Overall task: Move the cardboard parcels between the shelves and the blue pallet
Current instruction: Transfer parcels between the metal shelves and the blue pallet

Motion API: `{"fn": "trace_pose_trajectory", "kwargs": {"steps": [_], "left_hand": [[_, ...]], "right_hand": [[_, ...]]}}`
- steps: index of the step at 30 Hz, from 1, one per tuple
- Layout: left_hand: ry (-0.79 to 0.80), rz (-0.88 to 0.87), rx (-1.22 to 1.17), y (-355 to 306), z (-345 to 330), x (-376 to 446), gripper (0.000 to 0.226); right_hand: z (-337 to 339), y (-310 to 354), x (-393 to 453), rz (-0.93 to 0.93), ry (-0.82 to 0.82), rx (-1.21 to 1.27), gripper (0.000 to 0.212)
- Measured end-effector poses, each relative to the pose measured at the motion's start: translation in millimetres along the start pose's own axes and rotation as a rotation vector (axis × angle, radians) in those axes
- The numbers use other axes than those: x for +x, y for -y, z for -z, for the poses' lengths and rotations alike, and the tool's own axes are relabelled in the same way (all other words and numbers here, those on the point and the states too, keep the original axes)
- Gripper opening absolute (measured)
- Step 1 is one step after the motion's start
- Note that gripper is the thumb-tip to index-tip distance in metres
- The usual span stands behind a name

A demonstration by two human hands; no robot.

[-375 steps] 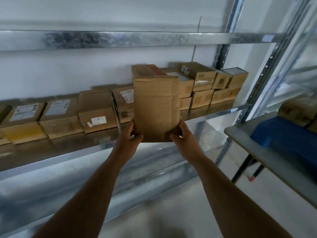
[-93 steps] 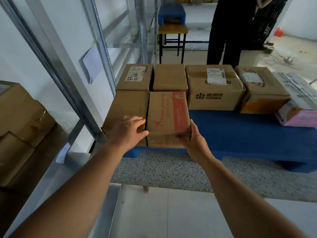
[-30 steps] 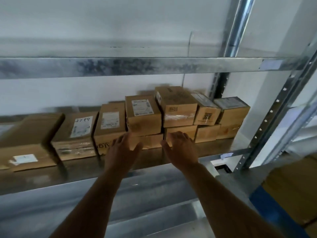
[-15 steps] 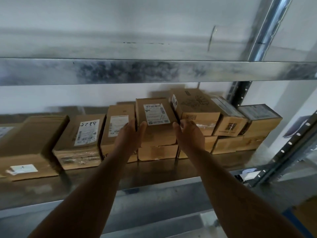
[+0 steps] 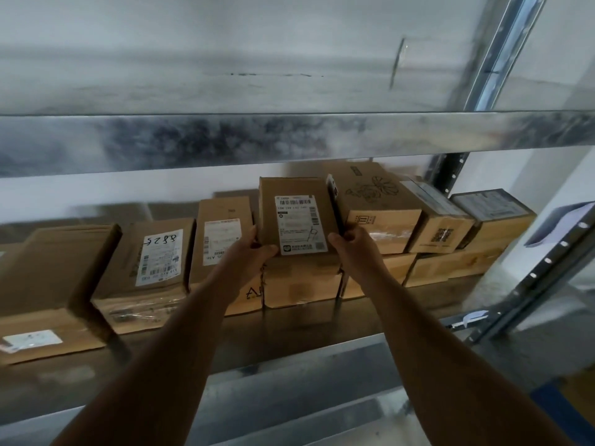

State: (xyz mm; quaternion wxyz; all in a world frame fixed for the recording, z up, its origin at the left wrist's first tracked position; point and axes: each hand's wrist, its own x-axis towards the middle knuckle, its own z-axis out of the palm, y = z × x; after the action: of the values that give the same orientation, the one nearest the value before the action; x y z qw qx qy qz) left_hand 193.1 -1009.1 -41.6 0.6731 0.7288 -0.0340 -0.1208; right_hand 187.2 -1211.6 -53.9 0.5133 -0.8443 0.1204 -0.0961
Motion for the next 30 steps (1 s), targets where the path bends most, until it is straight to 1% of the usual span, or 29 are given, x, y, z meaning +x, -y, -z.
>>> {"fn": "trace_pose_trajectory", "kwargs": {"steps": [2,5,9,11,13,16,18,21,26,30], "left_hand": [[0.051,-0.037,-0.001,4.0,2.2,-4.0,0.036],[0.100,-0.115,-0.005,12.1,3.6,-8.9,0.041],[0.082,-0.226,0.088,19.5,2.4,-20.2,0.057],[0.053,-0.246,0.077,21.6,-0.6,-30.8,0.064],[0.048,-0.262,0.043,22.7,-2.2,-46.3,0.064],[0.057,-0.289,0.065,24.9,-3.9,-75.5,0.065],[0.049,-0.302,0.095,28.7,-7.6,-96.1,0.069],[0.046,-0.325,0.137,37.7,-19.4,-129.4,0.068],[0.112,-0.288,0.086,50.7,-51.0,-179.9,0.068],[0.164,-0.343,0.161,56.2,-79.6,-216.7,0.068]], "right_hand": [[2.8,-0.1,-5.7,0.018,0.063,0.061,0.025],[6.7,0.0,-15.7,0.090,0.142,0.063,0.027],[10.6,-0.9,-34.0,0.128,0.222,0.128,0.036],[13.0,0.3,-47.3,0.174,0.253,0.150,0.044],[15.0,0.6,-62.9,0.219,0.267,0.141,0.048],[18.8,-4.3,-88.6,0.246,0.252,0.121,0.051],[23.7,-8.1,-109.7,0.244,0.263,0.172,0.055],[36.2,-16.0,-146.6,0.246,0.265,0.232,0.054],[66.2,-37.1,-208.8,0.230,0.182,0.124,0.051],[92.9,-53.1,-254.5,0.206,0.094,0.087,0.051]]}}
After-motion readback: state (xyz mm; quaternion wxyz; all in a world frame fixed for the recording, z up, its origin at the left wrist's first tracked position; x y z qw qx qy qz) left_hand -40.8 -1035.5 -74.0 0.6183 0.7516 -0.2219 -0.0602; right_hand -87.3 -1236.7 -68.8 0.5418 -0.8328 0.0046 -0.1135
